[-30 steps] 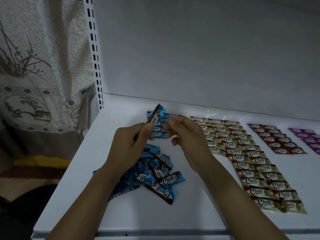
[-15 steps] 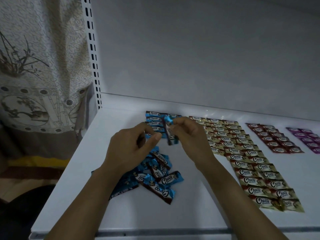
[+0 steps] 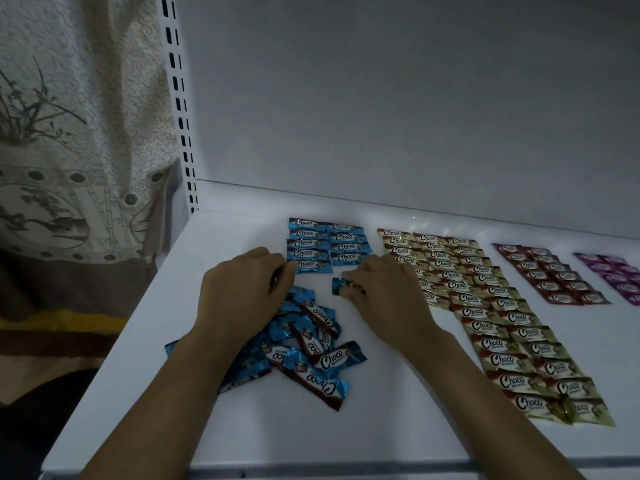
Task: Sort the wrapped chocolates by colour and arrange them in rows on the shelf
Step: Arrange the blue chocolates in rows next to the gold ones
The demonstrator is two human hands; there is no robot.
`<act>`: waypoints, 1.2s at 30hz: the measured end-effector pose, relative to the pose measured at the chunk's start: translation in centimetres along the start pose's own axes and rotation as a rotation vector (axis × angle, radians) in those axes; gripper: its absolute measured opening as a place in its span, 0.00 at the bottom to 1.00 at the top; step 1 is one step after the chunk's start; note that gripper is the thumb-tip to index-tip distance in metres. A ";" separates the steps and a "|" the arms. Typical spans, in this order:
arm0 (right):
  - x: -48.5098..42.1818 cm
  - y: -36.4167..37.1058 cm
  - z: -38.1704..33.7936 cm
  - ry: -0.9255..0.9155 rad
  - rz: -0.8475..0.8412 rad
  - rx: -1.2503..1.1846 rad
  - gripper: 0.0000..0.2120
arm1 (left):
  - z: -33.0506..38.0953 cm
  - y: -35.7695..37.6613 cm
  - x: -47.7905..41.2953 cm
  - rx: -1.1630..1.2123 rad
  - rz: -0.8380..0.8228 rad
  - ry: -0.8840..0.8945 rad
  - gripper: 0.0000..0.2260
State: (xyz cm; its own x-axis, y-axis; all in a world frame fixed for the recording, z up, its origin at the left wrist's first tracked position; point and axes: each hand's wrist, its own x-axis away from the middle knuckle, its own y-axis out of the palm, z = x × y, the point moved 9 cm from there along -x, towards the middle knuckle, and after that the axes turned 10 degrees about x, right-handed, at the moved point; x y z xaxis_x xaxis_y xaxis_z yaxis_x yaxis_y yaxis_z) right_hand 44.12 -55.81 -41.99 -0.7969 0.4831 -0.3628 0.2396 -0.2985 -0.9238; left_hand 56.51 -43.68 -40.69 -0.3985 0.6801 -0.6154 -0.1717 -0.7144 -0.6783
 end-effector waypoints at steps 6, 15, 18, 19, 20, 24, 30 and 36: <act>-0.9 0.2 0.3 0.036 0.097 0.040 0.05 | 0.0 1.2 0.1 0.026 -0.091 0.010 0.11; -2.4 1.0 0.9 0.053 0.140 -0.007 0.07 | 0.2 1.2 0.1 0.050 -0.094 0.025 0.10; -2.6 1.6 1.1 0.063 0.115 -0.031 0.08 | 0.3 0.7 -0.1 0.064 -0.052 0.035 0.09; -2.4 1.6 1.3 0.068 0.129 -0.047 0.08 | 0.3 0.5 -0.1 0.067 -0.027 0.040 0.09; -2.3 1.4 1.4 0.075 0.154 -0.066 0.09 | 0.3 0.2 -0.2 0.064 -0.002 0.045 0.10; -1.9 -1.0 0.7 0.055 0.232 -0.304 0.08 | -0.5 -1.0 -0.2 0.370 0.116 -0.123 0.19; -0.5 -5.0 -5.8 -0.064 0.166 -0.759 0.13 | -1.7 -2.3 -0.7 1.130 0.285 -0.315 0.18; -0.9 -4.1 -8.4 -0.003 0.098 -0.893 0.10 | -0.4 -0.8 -0.4 1.275 0.091 -0.294 0.20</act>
State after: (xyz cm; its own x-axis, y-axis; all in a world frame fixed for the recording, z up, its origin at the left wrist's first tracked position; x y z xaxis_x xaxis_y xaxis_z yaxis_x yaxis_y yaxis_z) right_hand 48.53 -48.15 -38.92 -0.7514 0.4865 -0.4457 0.6475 0.4137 -0.6400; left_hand 57.18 -43.29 -40.02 -0.6060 0.6762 -0.4190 -0.7955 -0.5179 0.3146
